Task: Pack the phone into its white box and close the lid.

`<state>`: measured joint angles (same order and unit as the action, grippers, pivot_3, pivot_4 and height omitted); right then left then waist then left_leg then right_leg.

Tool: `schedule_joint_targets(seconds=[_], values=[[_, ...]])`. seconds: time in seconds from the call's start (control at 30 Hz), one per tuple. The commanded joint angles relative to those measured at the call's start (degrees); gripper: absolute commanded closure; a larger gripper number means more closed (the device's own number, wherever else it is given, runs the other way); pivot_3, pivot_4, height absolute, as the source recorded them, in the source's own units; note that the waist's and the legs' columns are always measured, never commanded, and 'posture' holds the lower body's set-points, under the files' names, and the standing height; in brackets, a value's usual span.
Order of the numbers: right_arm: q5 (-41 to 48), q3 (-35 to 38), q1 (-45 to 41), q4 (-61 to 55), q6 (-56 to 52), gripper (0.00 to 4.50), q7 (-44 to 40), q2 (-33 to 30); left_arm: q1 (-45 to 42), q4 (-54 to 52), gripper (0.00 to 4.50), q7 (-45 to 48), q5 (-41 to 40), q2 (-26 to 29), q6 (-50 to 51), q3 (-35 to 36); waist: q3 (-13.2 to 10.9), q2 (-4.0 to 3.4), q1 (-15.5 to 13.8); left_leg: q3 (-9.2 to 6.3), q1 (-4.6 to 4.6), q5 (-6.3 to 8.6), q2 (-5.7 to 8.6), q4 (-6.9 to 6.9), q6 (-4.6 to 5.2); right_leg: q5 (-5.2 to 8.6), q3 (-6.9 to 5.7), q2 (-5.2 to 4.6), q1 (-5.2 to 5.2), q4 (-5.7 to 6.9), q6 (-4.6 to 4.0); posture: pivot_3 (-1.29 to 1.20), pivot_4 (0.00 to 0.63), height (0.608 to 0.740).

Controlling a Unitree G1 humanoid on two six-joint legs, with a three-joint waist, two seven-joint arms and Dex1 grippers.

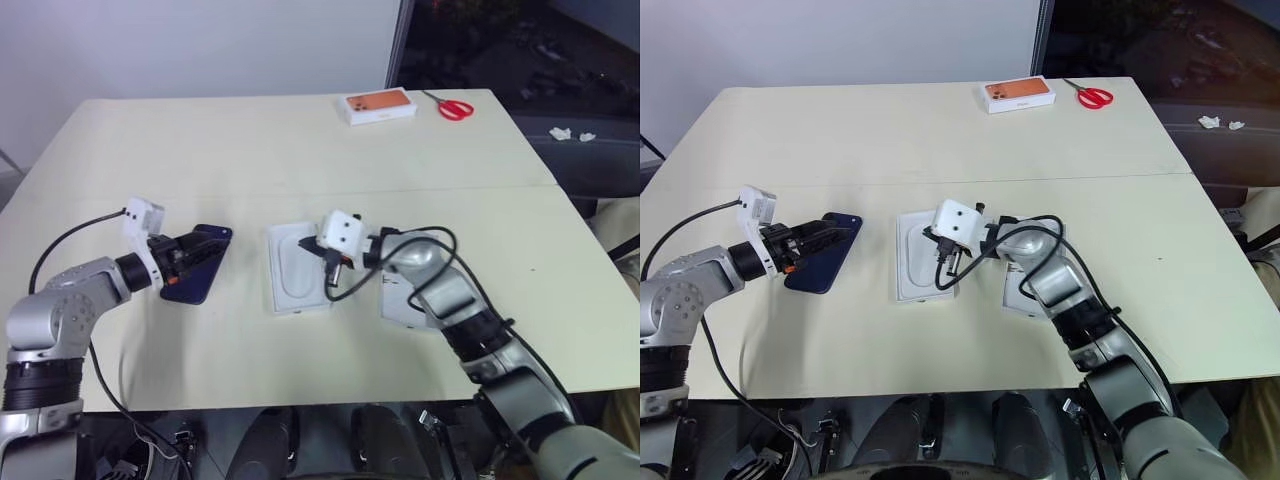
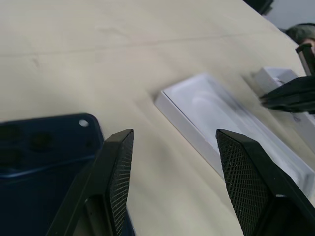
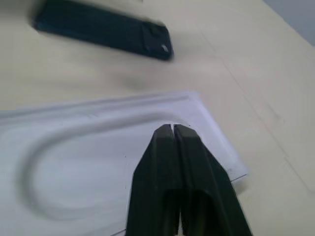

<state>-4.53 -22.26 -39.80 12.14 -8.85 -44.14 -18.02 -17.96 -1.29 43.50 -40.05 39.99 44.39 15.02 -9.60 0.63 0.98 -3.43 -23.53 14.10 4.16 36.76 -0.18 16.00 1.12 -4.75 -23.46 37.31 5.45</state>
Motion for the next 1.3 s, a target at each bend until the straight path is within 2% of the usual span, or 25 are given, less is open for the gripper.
schedule_joint_targets(seconds=[0.03, 0.2, 0.47, 0.73, 0.9, 1.3], values=[[-4.4, -1.1, -4.3, 5.2, 4.8, 4.47, 4.2, 2.4, 0.9, -3.5, 1.68, -0.8, -0.1, -1.0, -3.7, 3.4, 0.0, 0.0, 0.0, 0.0, 0.0, -0.04, 0.0, 0.0, -0.06, 0.0, 0.0, 0.01, 0.01, -0.01, 0.0, 0.0, 0.15, 0.74], [-8.7, -3.3, -6.1, 10.9, 10.3, 4.47, 5.1, 2.7, 1.9, -4.6, 1.68, -0.3, -2.5, -1.6, -3.0, 5.7, 0.0, 0.0, 0.0, -0.01, 0.0, -0.08, 0.0, 0.0, -0.13, 0.0, -0.03, 0.02, 0.02, -0.01, 0.0, 0.0, 0.15, 0.74], [-16.6, -8.3, -8.4, 19.2, 18.6, 4.47, 7.1, 4.3, 2.9, -5.6, 1.68, -2.2, -1.3, -2.2, -4.1, 5.4, 0.0, 0.0, 0.2, -0.01, 0.0, -0.09, 0.0, 0.0, -0.15, 0.0, -0.02, 0.07, 0.02, 0.03, 0.0, 0.0, 0.15, 0.74], [-17.6, -9.5, -6.4, 17.8, 20.9, 4.47, 2.4, 3.8, 3.1, -6.1, 1.68, -2.8, -1.2, -1.8, -4.3, 5.8, 0.0, 0.01, 0.2, -0.01, 0.01, -0.1, -0.01, 0.0, -0.17, 0.0, -0.02, 0.09, 0.03, 0.05, 0.0, 0.0, 0.15, 0.74], [-17.8, -8.3, -6.7, 18.5, 20.1, 4.47, 3.4, 4.3, 2.5, -6.2, 1.68, -3.6, -1.0, -2.2, -4.8, 5.6, 0.0, 0.01, 0.2, -0.02, 0.02, -0.1, -0.01, 0.0, -0.17, 0.0, -0.02, 0.09, 0.02, 0.05, 0.0, 0.0, 0.15, 0.74], [-20.5, -7.1, -4.9, 15.9, 20.7, 4.47, 2.6, -4.5, 3.1, -6.2, 1.68, -2.8, -1.5, -2.0, -4.2, 5.4, 0.0, 0.02, -0.3, -0.07, 0.04, -0.1, 0.03, 0.06, -0.16, 0.0, -0.08, 0.06, 0.03, 0.01, 0.0, 0.0, 0.15, 0.74]])
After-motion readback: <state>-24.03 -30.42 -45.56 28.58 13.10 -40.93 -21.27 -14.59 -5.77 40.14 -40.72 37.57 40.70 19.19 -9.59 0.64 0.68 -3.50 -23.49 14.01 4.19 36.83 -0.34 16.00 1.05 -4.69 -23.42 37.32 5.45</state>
